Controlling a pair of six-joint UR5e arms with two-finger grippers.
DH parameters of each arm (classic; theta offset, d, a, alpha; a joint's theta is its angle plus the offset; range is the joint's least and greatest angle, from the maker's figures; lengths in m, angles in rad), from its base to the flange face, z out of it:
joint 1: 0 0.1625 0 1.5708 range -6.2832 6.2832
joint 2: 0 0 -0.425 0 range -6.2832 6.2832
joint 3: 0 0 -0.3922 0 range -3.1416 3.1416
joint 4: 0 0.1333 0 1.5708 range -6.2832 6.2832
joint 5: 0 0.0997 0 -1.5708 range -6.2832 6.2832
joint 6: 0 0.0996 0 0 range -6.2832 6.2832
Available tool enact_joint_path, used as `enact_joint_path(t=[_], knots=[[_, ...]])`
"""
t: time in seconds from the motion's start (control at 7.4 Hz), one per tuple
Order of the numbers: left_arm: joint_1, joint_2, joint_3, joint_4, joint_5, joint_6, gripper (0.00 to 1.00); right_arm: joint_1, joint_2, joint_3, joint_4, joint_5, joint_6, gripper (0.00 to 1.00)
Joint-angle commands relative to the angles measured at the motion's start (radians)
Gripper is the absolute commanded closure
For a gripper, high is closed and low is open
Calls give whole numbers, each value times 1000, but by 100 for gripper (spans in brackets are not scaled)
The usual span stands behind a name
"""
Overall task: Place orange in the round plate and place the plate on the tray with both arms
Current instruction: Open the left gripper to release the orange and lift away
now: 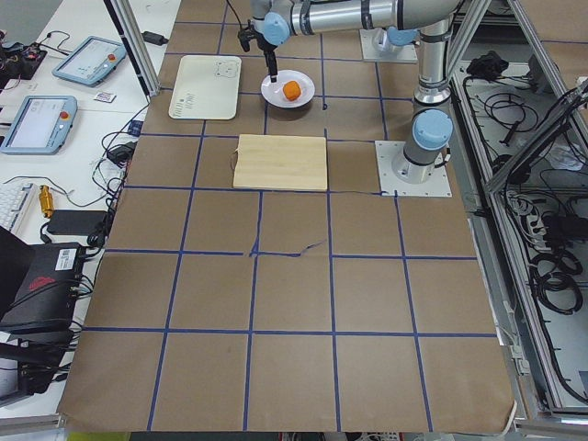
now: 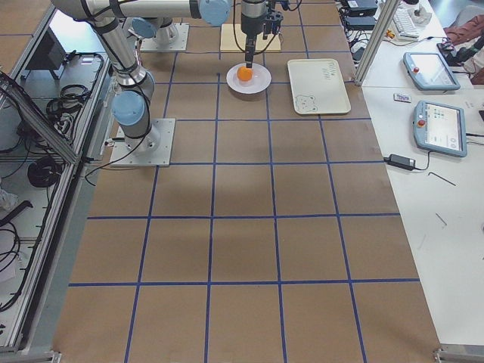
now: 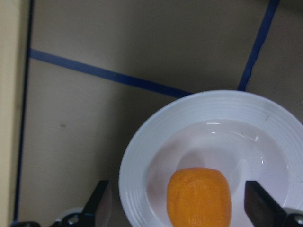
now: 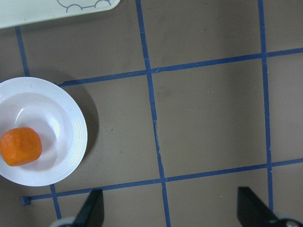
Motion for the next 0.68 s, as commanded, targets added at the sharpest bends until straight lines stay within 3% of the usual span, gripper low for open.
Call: enact_joint_path(t=[0.0,0.27,0.54], knots=[[21,102,155,-157,26,130,0,0,6,4,15,-11,1,0],[18,180,129,-119,24,160,0,0,9,4,2,-11,2,0],[41,241,-40,91,30,260,0,-6,62,15,-1,-2,37,0]])
